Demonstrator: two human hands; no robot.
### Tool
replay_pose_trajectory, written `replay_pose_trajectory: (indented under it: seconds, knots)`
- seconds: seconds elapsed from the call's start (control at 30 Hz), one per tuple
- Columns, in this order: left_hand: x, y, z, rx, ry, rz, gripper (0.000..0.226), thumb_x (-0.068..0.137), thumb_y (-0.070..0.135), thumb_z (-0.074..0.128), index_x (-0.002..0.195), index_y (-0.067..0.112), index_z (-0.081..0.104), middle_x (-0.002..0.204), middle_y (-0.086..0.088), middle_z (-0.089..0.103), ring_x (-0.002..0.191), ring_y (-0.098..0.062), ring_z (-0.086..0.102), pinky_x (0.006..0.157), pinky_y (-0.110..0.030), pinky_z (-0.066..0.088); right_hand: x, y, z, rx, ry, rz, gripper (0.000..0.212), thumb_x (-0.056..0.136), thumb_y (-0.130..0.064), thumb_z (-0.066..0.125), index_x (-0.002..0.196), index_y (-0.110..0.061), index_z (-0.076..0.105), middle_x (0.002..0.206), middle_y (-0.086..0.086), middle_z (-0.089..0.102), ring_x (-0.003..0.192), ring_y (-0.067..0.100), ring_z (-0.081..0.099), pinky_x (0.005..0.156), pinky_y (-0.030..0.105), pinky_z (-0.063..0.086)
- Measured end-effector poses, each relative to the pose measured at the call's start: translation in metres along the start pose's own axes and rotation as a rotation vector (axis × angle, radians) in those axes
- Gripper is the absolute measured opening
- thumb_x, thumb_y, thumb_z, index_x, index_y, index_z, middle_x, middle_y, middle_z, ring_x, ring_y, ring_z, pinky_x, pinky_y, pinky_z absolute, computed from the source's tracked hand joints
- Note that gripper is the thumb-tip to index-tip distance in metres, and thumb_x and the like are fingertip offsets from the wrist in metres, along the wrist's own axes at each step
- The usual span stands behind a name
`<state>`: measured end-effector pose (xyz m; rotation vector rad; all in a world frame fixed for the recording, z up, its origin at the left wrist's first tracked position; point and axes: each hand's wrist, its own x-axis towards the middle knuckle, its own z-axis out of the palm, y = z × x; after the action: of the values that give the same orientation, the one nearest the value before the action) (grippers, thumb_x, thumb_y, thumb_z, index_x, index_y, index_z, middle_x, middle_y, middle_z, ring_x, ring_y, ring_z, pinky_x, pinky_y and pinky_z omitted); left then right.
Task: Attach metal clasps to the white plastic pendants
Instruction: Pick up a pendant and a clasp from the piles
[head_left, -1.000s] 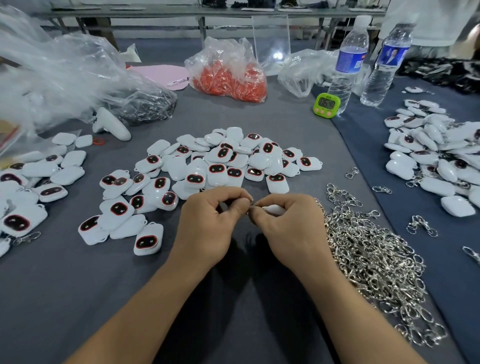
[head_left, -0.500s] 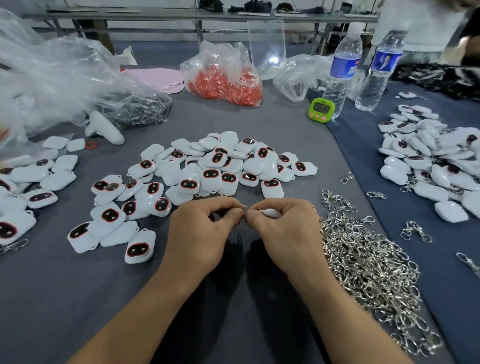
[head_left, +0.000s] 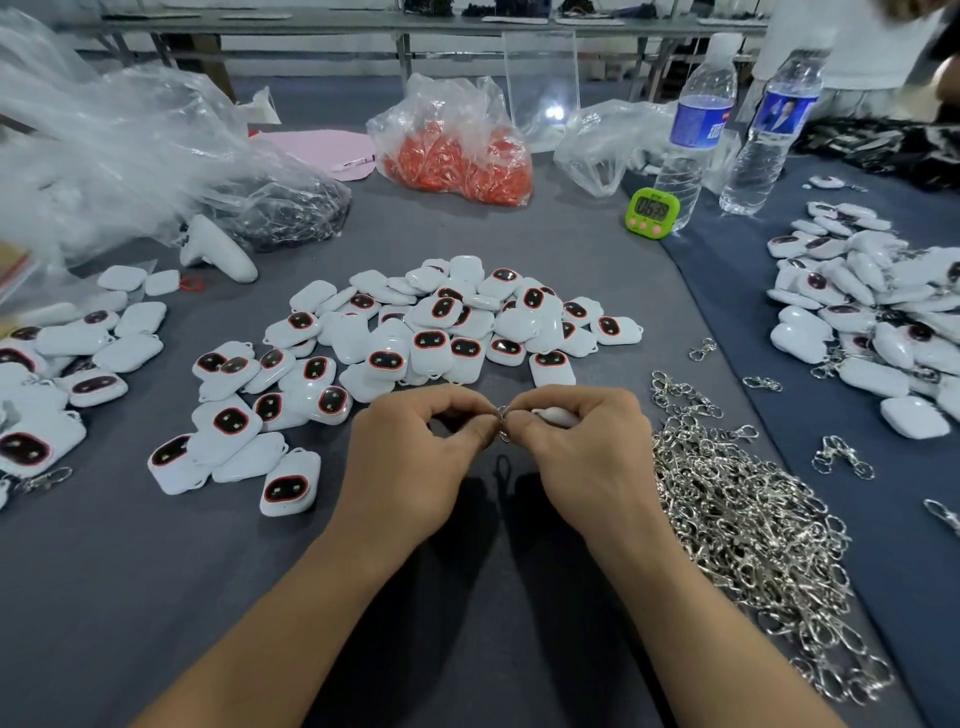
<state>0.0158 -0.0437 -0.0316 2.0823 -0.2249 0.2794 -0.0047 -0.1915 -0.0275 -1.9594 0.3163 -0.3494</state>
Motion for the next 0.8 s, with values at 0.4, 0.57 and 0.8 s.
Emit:
replay_pose_trajectory:
  seconds: [0.4,0.57,0.8]
  knots:
    - [0.004,0.003,-0.005,-0.258,-0.169,-0.065,0.015,0.067,0.024,0.076,0.074,0.037,0.08,0.068,0.005,0.075,0.059,-0.013,0.065,0.057,-0.027,0.052,0.009,0.003,-0.013,0.157,-0.263,0.018,0.019,0.08,-0.01,0.08,0.077,-0.029,0.081,0.061,-0.005,0.07,0.058,0.007,0.057,0.062,0.032,0.051]
    - [0.003,0.003,-0.007,-0.2,-0.185,-0.036,0.012,0.065,0.026,0.075,0.07,0.036,0.078,0.061,0.003,0.071,0.053,-0.007,0.055,0.052,-0.024,0.046,0.01,0.002,-0.019,0.131,-0.352,-0.006,0.018,0.079,-0.012,0.079,0.077,-0.03,0.08,0.061,-0.006,0.07,0.057,0.003,0.059,0.058,0.025,0.049]
    - [0.001,0.007,-0.011,0.016,0.106,0.002,0.006,0.07,0.028,0.074,0.071,0.033,0.077,0.06,0.016,0.068,0.053,0.0,0.059,0.052,-0.013,0.045,0.008,0.003,-0.015,0.083,-0.234,-0.007,0.021,0.08,-0.017,0.078,0.094,-0.032,0.077,0.075,-0.012,0.075,0.065,0.002,0.067,0.067,0.023,0.055]
